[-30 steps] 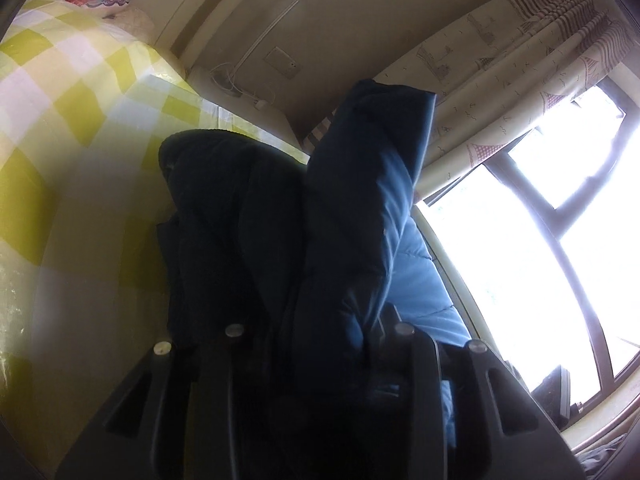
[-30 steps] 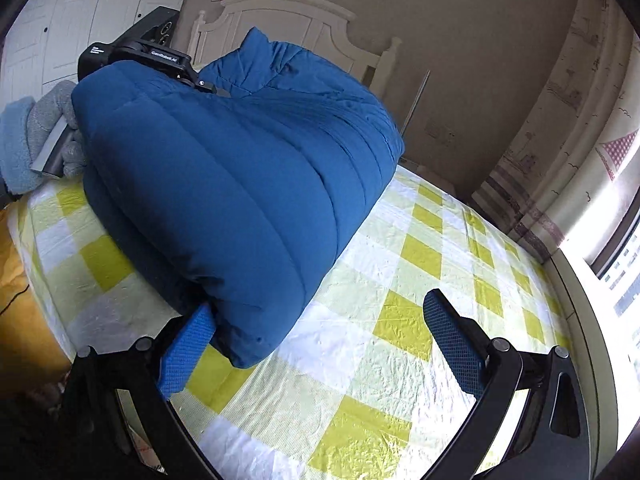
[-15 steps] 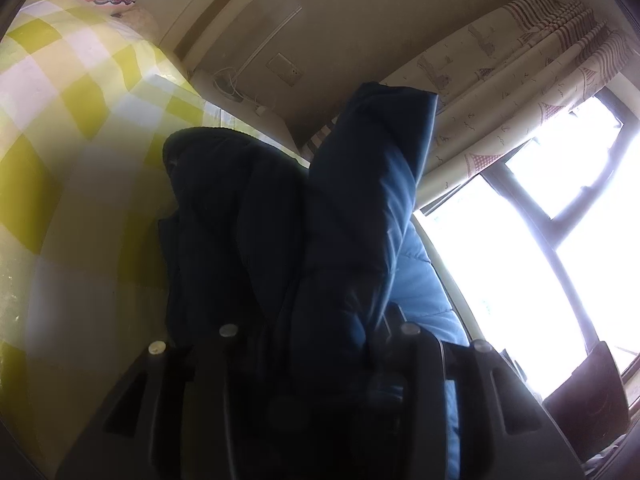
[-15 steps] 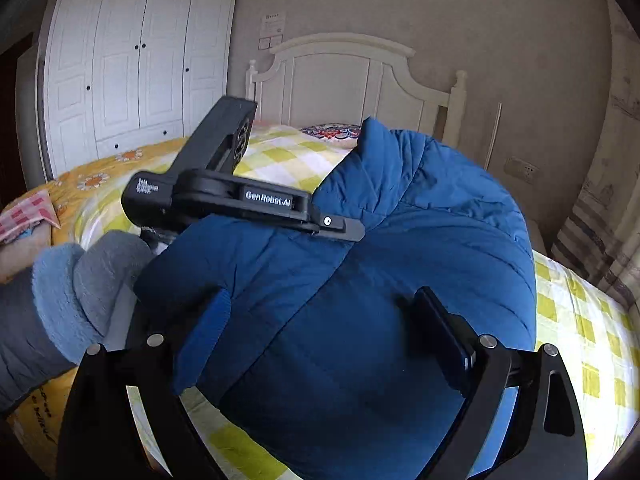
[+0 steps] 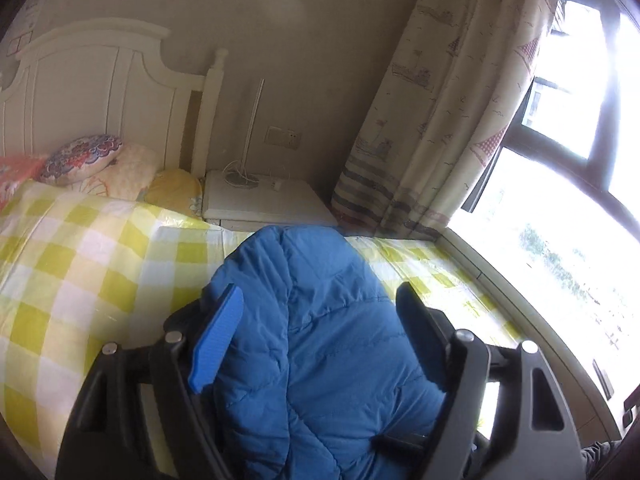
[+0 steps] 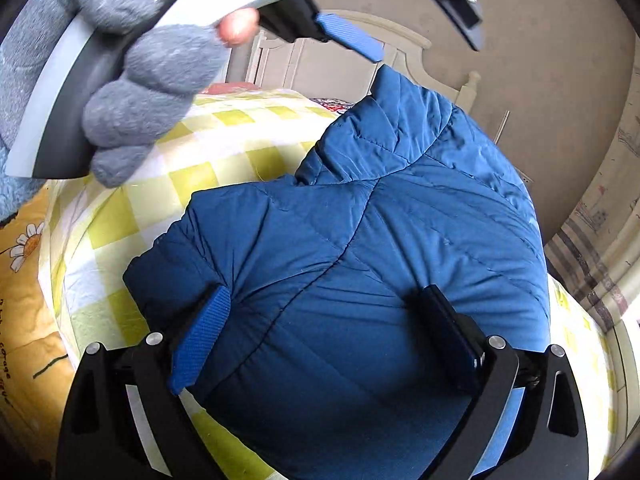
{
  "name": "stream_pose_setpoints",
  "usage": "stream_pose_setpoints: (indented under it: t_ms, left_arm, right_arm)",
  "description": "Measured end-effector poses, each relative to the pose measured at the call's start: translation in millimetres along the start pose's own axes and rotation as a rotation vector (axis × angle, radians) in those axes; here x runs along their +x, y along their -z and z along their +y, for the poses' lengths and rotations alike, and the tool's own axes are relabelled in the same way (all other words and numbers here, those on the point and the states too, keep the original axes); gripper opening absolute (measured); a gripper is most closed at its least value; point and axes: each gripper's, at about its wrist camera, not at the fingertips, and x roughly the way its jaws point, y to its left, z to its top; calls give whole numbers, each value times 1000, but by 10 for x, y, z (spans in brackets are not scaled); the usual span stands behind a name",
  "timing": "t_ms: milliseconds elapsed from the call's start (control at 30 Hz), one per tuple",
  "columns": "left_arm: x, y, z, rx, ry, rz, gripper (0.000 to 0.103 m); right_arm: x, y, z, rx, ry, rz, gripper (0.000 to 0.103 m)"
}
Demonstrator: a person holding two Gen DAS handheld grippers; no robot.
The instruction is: Fold large clothes
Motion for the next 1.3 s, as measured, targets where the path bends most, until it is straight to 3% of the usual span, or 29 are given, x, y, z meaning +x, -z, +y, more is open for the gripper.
stream_pose_setpoints:
  t_ms: [67,133,167,200,267,367,433,533,633,700,833,933,1033,1067,1100,1133,1167,1300]
  left_arm:
    - [370,-48,-157,48,-36,51,79]
    - [768,23,-96,68,-133,90,79]
    - [980,122,32,55,-203,115,79]
    - [1256,218,273,-28,-219,164,79]
    - [1390,360,600,-184,-184,172,77]
    - [1374,394,768,-232,-166,176,73]
    - [1385,396,816,-252,-158,182,73]
    - [1350,401,876,-278,-140,180,73]
    - [1315,387,907,-305,-129,162,73]
    - [1305,387,900,-303,-144,151,73]
    - [1277,379,873,-296,-190,137,74]
    - [1284,381,899,-309,-215,143,77]
    - [1325,367,881,-293,-249,160,80]
    - [1337,362,867,-282,-270,167,82]
    - [1356,361,866,-275,-301,175,84]
    - [1374,361,874,-277,-318,186,85]
    - [1397,365,884,-280,-328,197,87]
    - [1416,369,848,-254,-352,201,89]
  right_arm:
    - [2,2,-17,-3,-8,3,96]
    - [-2,6,-39,-3,-17,2,96]
    - [2,8,-38,-12,-25,2,96]
    - [18,17,-14,-36,-26,7,96]
    - [52,32,42,-85,-9,4,96]
    - [27,1,-3,-95,-60,11,96]
    - [-96,-25,-106,-120,-157,22,96]
    - [-448,-72,-567,-55,-289,-79,95]
    - [-581,-230,-1237,44,-195,-164,95]
    - [-405,-397,-1779,143,-157,-176,95]
    - [233,-737,-2558,305,-158,-100,77]
    - [778,-933,-2815,346,-195,-31,76]
    - [1604,-831,-2701,273,-204,186,76]
    - [1878,-695,-2647,240,-187,261,81]
    - [2074,-542,-2664,290,-256,316,82]
    - [2113,-445,-2730,374,-311,314,82]
    - [2061,-385,-2699,377,-315,314,82]
    - [1989,-513,-2595,289,-252,359,82]
